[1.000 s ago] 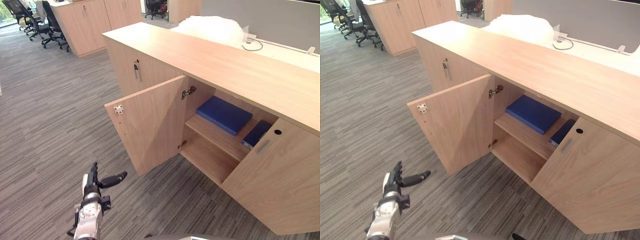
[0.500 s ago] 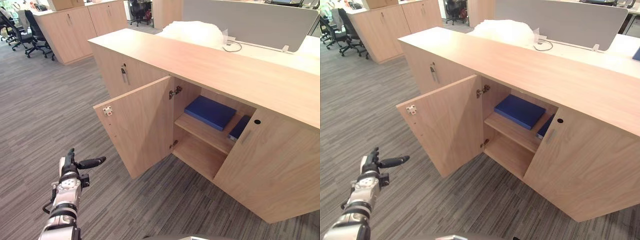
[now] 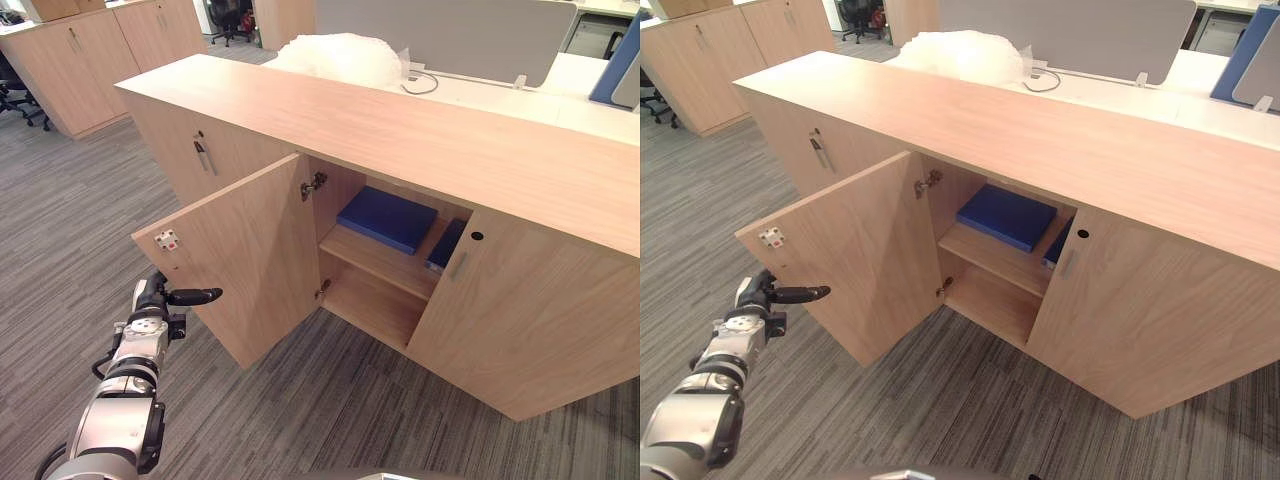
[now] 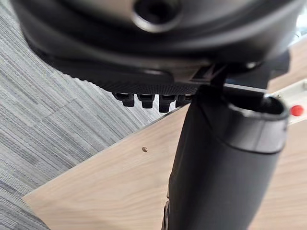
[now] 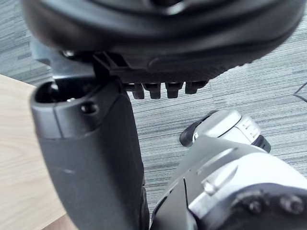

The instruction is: Walk over to the cabinet, pick up the folder, carry it to the office cabinet, place the folder inside the office cabinet, then close the office cabinet door

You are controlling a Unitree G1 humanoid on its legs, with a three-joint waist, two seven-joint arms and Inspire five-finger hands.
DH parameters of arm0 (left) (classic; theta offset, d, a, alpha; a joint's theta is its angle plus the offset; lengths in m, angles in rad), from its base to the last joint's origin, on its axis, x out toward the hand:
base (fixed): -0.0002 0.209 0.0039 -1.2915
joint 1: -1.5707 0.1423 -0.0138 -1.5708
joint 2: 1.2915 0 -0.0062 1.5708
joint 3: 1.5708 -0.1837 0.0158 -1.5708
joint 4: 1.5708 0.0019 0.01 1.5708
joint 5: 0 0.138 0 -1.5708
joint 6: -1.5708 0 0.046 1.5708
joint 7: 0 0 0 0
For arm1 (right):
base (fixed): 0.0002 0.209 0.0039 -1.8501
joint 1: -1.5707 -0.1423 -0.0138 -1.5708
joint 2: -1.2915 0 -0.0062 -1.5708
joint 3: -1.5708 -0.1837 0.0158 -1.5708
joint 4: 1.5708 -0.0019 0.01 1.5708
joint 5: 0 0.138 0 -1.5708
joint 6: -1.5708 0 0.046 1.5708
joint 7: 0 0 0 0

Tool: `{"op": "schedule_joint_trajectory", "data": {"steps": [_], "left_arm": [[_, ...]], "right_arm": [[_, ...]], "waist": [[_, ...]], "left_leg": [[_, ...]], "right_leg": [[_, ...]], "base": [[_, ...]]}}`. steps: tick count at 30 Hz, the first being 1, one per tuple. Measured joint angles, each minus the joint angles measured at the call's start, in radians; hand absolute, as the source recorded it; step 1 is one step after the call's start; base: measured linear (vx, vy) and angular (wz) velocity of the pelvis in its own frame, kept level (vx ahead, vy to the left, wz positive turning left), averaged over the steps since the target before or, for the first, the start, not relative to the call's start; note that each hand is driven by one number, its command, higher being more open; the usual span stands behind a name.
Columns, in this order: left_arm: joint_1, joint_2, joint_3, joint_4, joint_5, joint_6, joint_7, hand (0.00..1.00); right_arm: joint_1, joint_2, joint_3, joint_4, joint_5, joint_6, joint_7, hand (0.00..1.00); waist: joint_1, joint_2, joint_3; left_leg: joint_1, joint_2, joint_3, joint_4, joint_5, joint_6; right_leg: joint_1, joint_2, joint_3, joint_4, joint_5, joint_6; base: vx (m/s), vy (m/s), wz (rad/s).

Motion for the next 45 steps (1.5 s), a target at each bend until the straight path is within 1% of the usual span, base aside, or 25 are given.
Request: {"op": "schedule_joint_trajectory", "data": {"steps": [8,12,15,16,17,18,19,20,21,23,24,25,26,27,28,29,31,32,33,34,36,39,40,43,45], "left_arm": [[-0.021,0.025,-0.048,0.031,0.001,0.0,-0.032,1.0],[-0.053,0.028,-0.07,0.057,0.015,0.012,-0.03,1.0],[-0.056,0.033,-0.133,0.041,0.079,0.019,-0.017,1.0],[-0.054,0.044,-0.205,0.006,0.127,0.038,0.0,1.0],[-0.05,0.06,-0.274,-0.049,0.209,0.06,0.012,1.0],[-0.041,0.069,-0.307,-0.091,0.253,0.069,0.017,1.0],[0.001,0.1,-0.361,-0.206,0.328,0.082,0.028,1.0],[0.065,0.151,-0.43,-0.346,0.421,0.083,0.037,1.0],[0.085,0.169,-0.459,-0.4,0.448,0.083,0.037,1.0],[0.139,0.224,-0.544,-0.581,0.539,0.083,0.032,1.0],[0.153,0.24,-0.564,-0.636,0.569,0.082,0.032,1.0],[0.176,0.274,-0.605,-0.736,0.624,0.079,0.032,1.0],[0.211,0.315,-0.625,-0.855,0.694,0.037,0.033,1.0],[0.218,0.319,-0.625,-0.878,0.704,0.025,0.033,1.0],[0.243,0.323,-0.625,-0.957,0.742,-0.03,0.033,1.0],[0.256,0.32,-0.626,-1.003,0.759,-0.058,0.034,1.0],[0.272,0.288,-0.645,-1.136,0.8,-0.159,0.034,1.0],[0.273,0.276,-0.65,-1.17,0.8,-0.19,0.036,1.0],[0.273,0.258,-0.658,-1.229,0.801,-0.24,0.044,1.0],[0.273,0.24,-0.664,-1.285,0.801,-0.295,0.057,1.0],[0.273,0.2,-0.669,-1.364,0.801,-0.366,0.084,1.0],[0.273,0.158,-0.677,-1.402,0.802,-0.401,0.105,1.0],[0.278,0.141,-0.678,-1.402,0.807,-0.398,0.107,1.0],[0.308,0.1,-0.69,-1.382,0.808,-0.379,0.121,1.0],[0.33,0.074,-0.71,-1.346,0.808,-0.373,0.131,1.0]], "right_arm": [[0.001,-0.001,0.022,-0.002,0.001,-0.009,0.004,1.0],[0.002,0.0,0.04,-0.009,0.001,-0.017,0.005,1.0],[0.017,0.009,0.042,-0.02,0.001,-0.024,0.005,1.0],[0.024,0.012,0.042,-0.022,0.002,-0.029,0.004,1.0],[0.031,0.014,0.041,-0.024,0.004,-0.033,0.004,1.0],[0.034,0.014,0.041,-0.025,0.004,-0.037,0.004,1.0],[0.038,0.013,0.04,-0.026,0.004,-0.043,0.004,1.0],[0.04,0.012,0.036,-0.02,0.003,-0.043,0.0,1.0],[0.04,0.012,0.034,-0.018,0.003,-0.042,-0.003,1.0],[0.039,0.012,0.007,-0.009,-0.001,-0.04,-0.007,1.0],[0.039,0.011,-0.002,-0.004,-0.002,-0.04,-0.007,1.0],[0.038,0.011,-0.006,0.005,-0.002,-0.038,-0.009,1.0],[0.035,0.011,-0.007,0.003,-0.003,-0.034,-0.009,1.0],[0.035,0.011,-0.007,0.003,-0.003,-0.034,-0.009,1.0],[0.035,0.01,-0.008,0.003,-0.004,-0.033,-0.009,1.0],[0.035,0.009,-0.008,0.002,-0.004,-0.033,-0.011,1.0],[0.034,0.008,-0.009,0.006,-0.003,-0.03,-0.017,1.0],[0.032,0.008,-0.009,0.006,-0.003,-0.03,-0.019,1.0],[0.025,0.007,-0.008,0.01,-0.004,-0.029,-0.028,1.0],[0.015,0.003,-0.008,0.023,-0.005,-0.027,-0.036,1.0],[0.019,-0.001,-0.008,0.025,-0.006,-0.027,-0.05,1.0],[0.029,-0.021,-0.009,0.045,-0.006,-0.027,-0.056,1.0],[0.03,-0.028,-0.008,0.045,-0.009,-0.027,-0.056,1.0],[0.023,-0.033,0.024,0.046,-0.027,-0.028,-0.057,1.0],[0.005,-0.036,0.052,0.047,-0.042,-0.029,-0.062,1.0]], "waist": [[-0.007,-0.003,0.0],[-0.014,-0.007,0.002],[-0.014,-0.013,-0.001],[-0.009,-0.014,-0.001],[0.0,-0.016,-0.002],[0.003,-0.016,-0.002],[0.007,-0.02,-0.001],[0.02,-0.026,-0.003],[0.027,-0.028,-0.003],[0.049,-0.034,-0.006],[0.055,-0.035,-0.007],[0.062,-0.038,-0.009],[0.066,-0.041,-0.011],[0.066,-0.041,-0.012],[0.065,-0.041,-0.015],[0.063,-0.041,-0.017],[0.048,-0.043,-0.024],[0.041,-0.043,-0.026],[0.029,-0.044,-0.032],[0.007,-0.044,-0.04],[-0.014,-0.032,-0.056],[-0.02,-0.012,-0.076],[-0.02,-0.005,-0.081],[-0.02,-0.002,-0.083],[-0.022,-0.006,-0.078]], "left_leg": [[-0.01,-0.008,0.006,-0.001,-0.001,-0.018],[-0.021,-0.013,0.005,-0.006,0.009,-0.016],[-0.023,-0.014,0.001,-0.006,0.01,-0.016],[-0.029,-0.016,-0.006,-0.006,0.01,-0.016],[-0.043,-0.02,-0.019,-0.006,0.013,-0.013],[-0.053,-0.023,-0.029,-0.005,0.018,-0.008],[-0.068,-0.031,-0.05,-0.001,0.021,-0.004],[-0.075,-0.04,-0.066,0.0,0.025,0.001],[-0.077,-0.043,-0.073,0.0,0.026,0.002],[-0.085,-0.05,-0.097,0.0,0.029,0.007],[-0.085,-0.052,-0.108,0.0,0.029,0.008],[-0.085,-0.057,-0.118,0.0,0.028,0.012],[-0.085,-0.063,-0.119,0.0,0.025,0.02],[-0.085,-0.065,-0.119,0.0,0.025,0.02],[-0.085,-0.072,-0.114,0.0,0.022,0.025],[-0.085,-0.074,-0.111,0.0,0.02,0.028],[-0.084,-0.082,-0.099,0.0,0.011,0.028],[-0.084,-0.082,-0.095,-0.001,0.011,0.028],[-0.083,-0.083,-0.088,-0.001,0.011,0.028],[-0.081,-0.084,-0.082,-0.005,0.012,0.028],[-0.074,-0.081,-0.077,-0.006,0.012,0.027],[-0.07,-0.076,-0.074,-0.006,0.018,0.027],[-0.065,-0.07,-0.067,-0.006,0.019,0.026],[-0.061,-0.055,-0.048,-0.006,0.021,0.02],[-0.068,-0.044,-0.03,-0.006,0.021,0.015]], "right_leg": [[-0.026,-0.01,0.025,-0.002,0.008,0.018],[-0.038,-0.017,0.027,-0.004,0.006,0.034],[-0.038,-0.018,0.026,-0.004,0.006,0.033],[-0.039,-0.02,0.02,-0.004,0.006,0.033],[-0.047,-0.023,0.01,-0.004,0.006,0.034],[-0.051,-0.025,0.0,-0.004,0.006,0.035],[-0.054,-0.031,-0.021,-0.005,0.009,0.042],[-0.049,-0.037,-0.037,-0.005,0.011,0.046],[-0.047,-0.039,-0.04,-0.004,0.011,0.047],[-0.041,-0.047,-0.049,-0.001,0.016,0.054],[-0.036,-0.049,-0.05,-0.002,0.018,0.056],[-0.03,-0.054,-0.052,0.001,0.019,0.058],[-0.03,-0.06,-0.052,0.004,0.019,0.058],[-0.03,-0.062,-0.051,0.004,0.02,0.059],[-0.031,-0.068,-0.049,0.004,0.02,0.059],[-0.032,-0.071,-0.046,0.003,0.02,0.059],[-0.037,-0.08,-0.035,0.0,0.018,0.058],[-0.038,-0.082,-0.032,-0.001,0.018,0.058],[-0.04,-0.084,-0.027,-0.002,0.013,0.058],[-0.041,-0.084,-0.021,-0.002,0.008,0.06],[-0.04,-0.082,-0.012,0.002,0.0,0.064],[-0.039,-0.074,-0.007,0.001,0.001,0.068],[-0.038,-0.069,-0.001,0.001,0.002,0.068],[-0.051,-0.063,0.014,0.008,0.004,0.066],[-0.076,-0.051,0.029,0.024,0.0,0.06]], "base": [[-0.12,0.021,-0.1],[-0.11,0.02,-0.02],[-0.06,0.013,0.05],[-0.02,0.011,0.2],[-0.01,0.008,0.28],[0.0,0.007,0.44],[0.04,0.013,0.53],[0.06,0.019,0.52],[0.08,0.03,0.43],[0.05,0.041,0.41],[0.02,0.053,0.46],[-0.01,0.077,0.31],[-0.02,0.069,0.2],[-0.04,0.07,-0.01],[-0.03,0.04,-0.08],[-0.06,0.065,-0.18],[-0.07,0.059,-0.2],[-0.08,0.039,-0.19],[-0.07,0.016,-0.18],[-0.05,0.001,-0.18],[-0.03,-0.02,-0.12],[-0.01,-0.034,-0.07],[-0.01,-0.041,-0.17],[-0.02,-0.033,-0.21],[-0.03,-0.032,-0.24]]}}
